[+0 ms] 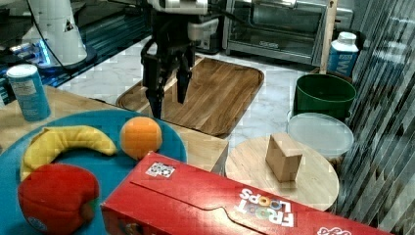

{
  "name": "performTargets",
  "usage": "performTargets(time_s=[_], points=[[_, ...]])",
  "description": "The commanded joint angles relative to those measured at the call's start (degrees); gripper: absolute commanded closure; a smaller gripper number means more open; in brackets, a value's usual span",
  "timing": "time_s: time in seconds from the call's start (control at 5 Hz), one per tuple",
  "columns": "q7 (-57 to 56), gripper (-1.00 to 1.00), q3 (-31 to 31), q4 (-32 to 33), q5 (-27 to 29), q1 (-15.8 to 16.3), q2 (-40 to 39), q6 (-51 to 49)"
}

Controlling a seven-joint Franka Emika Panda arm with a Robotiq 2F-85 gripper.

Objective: Open the drawer.

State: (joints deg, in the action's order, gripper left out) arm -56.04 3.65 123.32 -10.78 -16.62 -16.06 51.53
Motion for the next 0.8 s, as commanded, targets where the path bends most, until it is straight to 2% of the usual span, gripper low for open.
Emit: performTargets(time_s=[0.2, 0.4, 0.8], points=[[3.0, -1.00, 1.6, 0.6, -5.2, 1.2, 2.6, 2.2], [0.1, -1.00, 0.4, -1.0, -2.0, 0.2, 0.9, 1.0], [2.3, -1.00, -1.3, -0.2, 1.2, 0.0, -2.3, 6.2]])
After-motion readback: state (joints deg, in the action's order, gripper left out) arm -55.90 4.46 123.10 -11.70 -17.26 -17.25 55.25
